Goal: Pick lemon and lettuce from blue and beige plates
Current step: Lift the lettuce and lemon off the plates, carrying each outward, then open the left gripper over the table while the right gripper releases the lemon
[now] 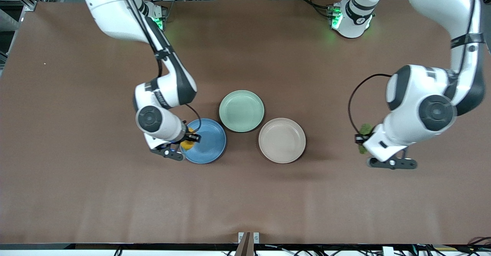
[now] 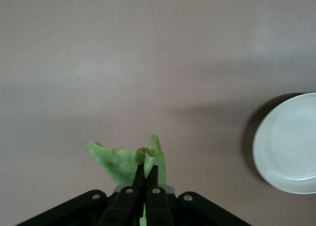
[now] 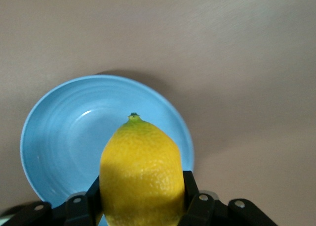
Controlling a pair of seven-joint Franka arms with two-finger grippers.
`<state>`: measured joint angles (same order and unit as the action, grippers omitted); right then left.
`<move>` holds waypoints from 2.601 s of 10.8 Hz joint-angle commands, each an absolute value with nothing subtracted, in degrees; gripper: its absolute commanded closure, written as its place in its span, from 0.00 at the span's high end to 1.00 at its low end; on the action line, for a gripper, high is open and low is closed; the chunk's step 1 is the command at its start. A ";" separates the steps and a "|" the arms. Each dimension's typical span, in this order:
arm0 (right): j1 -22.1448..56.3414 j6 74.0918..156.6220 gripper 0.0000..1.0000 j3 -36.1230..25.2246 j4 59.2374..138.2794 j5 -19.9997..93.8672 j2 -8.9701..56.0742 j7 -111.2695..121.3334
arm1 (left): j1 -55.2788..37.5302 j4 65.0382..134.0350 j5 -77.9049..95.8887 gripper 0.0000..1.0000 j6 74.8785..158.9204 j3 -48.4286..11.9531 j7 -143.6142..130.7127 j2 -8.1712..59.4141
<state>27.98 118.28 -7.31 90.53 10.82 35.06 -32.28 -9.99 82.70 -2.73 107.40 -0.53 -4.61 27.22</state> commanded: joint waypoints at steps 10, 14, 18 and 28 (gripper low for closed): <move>8.18 106.34 0.12 -6.94 91.93 1.95 29.97 -7.03 | -3.87 85.77 -1.15 1.00 105.73 -1.32 4.32 25.49; 6.94 119.68 0.12 -6.86 100.53 0.18 30.50 -7.03 | -2.46 98.74 1.58 1.00 114.74 -1.41 -0.95 18.22; 6.94 128.39 0.12 -6.86 104.76 0.18 32.25 -7.12 | -2.46 114.58 1.58 1.00 126.54 -1.49 -1.40 9.33; 7.21 117.18 1.00 -6.77 100.46 0.35 29.02 -8.00 | -2.46 125.51 1.41 1.00 130.87 -6.85 -7.03 1.58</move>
<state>7.75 120.73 -7.56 100.99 1.13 31.65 -7.41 -2.68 123.75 0.47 130.18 -5.52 -6.45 3.47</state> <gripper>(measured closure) 0.000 0.000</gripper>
